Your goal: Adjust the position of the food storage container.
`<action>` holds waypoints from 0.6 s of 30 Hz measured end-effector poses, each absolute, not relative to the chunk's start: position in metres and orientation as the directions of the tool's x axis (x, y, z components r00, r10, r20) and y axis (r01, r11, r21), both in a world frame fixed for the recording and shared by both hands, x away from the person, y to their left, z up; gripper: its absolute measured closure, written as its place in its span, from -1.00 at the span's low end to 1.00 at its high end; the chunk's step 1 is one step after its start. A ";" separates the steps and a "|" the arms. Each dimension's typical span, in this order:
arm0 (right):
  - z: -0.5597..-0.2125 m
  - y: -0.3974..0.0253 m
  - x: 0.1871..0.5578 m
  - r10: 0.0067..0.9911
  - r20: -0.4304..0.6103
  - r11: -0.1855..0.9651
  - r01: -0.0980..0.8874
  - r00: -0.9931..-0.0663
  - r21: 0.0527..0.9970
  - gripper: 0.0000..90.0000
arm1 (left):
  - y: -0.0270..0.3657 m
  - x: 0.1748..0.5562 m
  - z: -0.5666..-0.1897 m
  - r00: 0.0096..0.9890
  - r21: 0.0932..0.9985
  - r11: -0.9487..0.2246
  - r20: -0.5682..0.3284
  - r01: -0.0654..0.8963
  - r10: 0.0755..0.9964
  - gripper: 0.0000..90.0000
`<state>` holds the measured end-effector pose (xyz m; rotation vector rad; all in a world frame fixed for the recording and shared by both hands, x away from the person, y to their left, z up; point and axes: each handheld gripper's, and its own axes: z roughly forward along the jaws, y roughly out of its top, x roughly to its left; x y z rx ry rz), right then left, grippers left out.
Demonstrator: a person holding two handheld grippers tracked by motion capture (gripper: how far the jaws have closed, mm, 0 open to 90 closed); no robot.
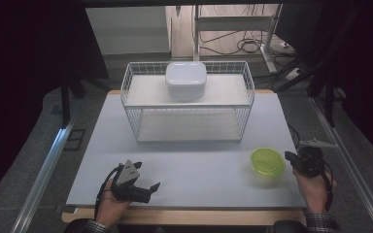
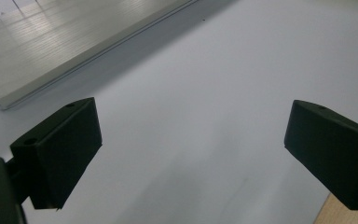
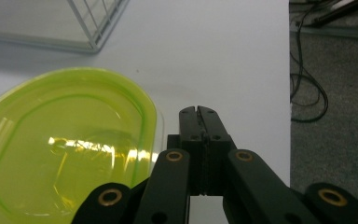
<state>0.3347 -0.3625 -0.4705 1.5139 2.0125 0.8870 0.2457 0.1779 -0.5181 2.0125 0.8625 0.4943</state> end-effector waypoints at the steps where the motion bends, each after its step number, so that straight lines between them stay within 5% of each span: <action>1: -0.472 -0.363 0.335 0.959 0.015 0.186 0.666 -0.285 0.723 0.99 | 0.178 0.246 -0.518 0.682 0.837 -0.386 0.022 0.387 0.731 -0.92; 18: -0.475 -0.336 0.332 0.941 0.056 0.204 0.690 -0.335 0.694 0.98 | 0.174 0.245 -0.519 0.695 0.829 -0.410 0.035 0.381 0.718 -0.92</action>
